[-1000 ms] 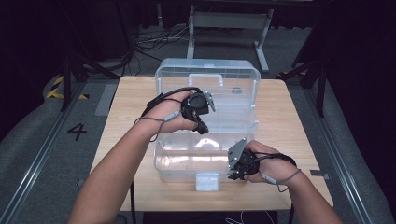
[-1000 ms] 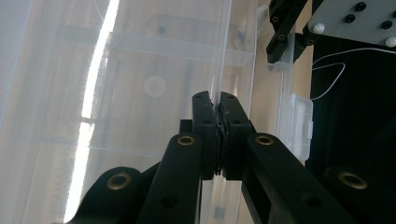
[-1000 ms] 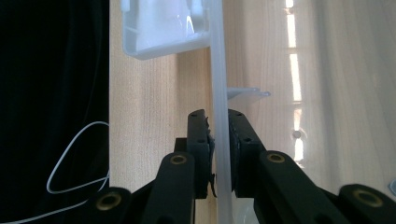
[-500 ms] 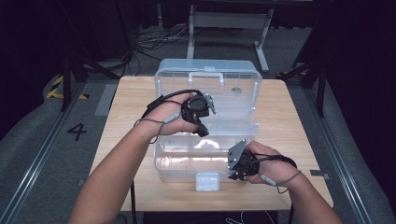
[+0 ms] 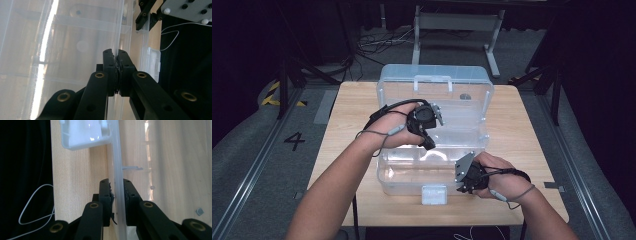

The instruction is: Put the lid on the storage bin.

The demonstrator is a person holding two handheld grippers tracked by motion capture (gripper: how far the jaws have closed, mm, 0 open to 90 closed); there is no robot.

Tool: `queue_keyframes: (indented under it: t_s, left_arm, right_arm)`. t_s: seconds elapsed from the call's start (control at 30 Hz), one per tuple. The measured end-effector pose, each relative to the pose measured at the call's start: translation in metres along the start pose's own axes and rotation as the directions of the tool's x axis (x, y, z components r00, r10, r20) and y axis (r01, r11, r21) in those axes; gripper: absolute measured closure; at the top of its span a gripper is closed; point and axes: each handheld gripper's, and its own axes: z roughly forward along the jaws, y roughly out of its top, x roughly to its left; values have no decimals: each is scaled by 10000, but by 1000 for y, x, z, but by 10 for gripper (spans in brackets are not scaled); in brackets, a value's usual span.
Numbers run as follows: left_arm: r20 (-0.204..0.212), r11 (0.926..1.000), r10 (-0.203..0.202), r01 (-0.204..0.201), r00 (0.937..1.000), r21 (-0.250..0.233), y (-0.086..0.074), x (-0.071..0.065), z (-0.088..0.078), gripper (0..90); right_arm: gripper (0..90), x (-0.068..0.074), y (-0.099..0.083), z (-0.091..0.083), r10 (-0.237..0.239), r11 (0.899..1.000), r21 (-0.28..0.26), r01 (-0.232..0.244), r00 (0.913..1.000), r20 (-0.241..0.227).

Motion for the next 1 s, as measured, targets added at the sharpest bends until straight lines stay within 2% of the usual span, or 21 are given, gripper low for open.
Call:
queue_keyframes:
  t_s: [0.17, 0.33, 0.47, 0.57, 0.77, 1.0]
  left_arm:
    - [61, 10000, 42, -42, 10000, 43, 0, -2, 2, 872]
    - [-208, 9995, 210, -205, 9996, 250, 1, -7, 3, 874]
    - [-316, 9992, 268, -259, 9991, 289, 2, -10, 4, 877]
    - [-300, 9993, 244, -236, 9993, 284, 2, -10, 4, 877]
    - [-191, 9994, 215, -210, 9996, 284, 0, -11, 5, 877]
    - [-146, 9990, 292, -287, 9995, 342, 0, -14, 7, 878]
  right_arm:
    - [804, 2, 0, -8, 50, 9996, -276, -46, 9999, 150]
    - [804, 4, 0, -16, 16, 9982, -594, -2, 9997, 245]
    - [821, 5, -1, -25, -75, 9962, -863, 118, 9988, 493]
    - [836, 5, -1, -29, -207, 9939, -1072, 267, 9982, 565]
    - [859, 7, -2, -36, -80, 9910, -1328, 162, 9981, 615]
    - [898, 7, -5, -49, 109, 9787, -2054, 22, 9980, 627]
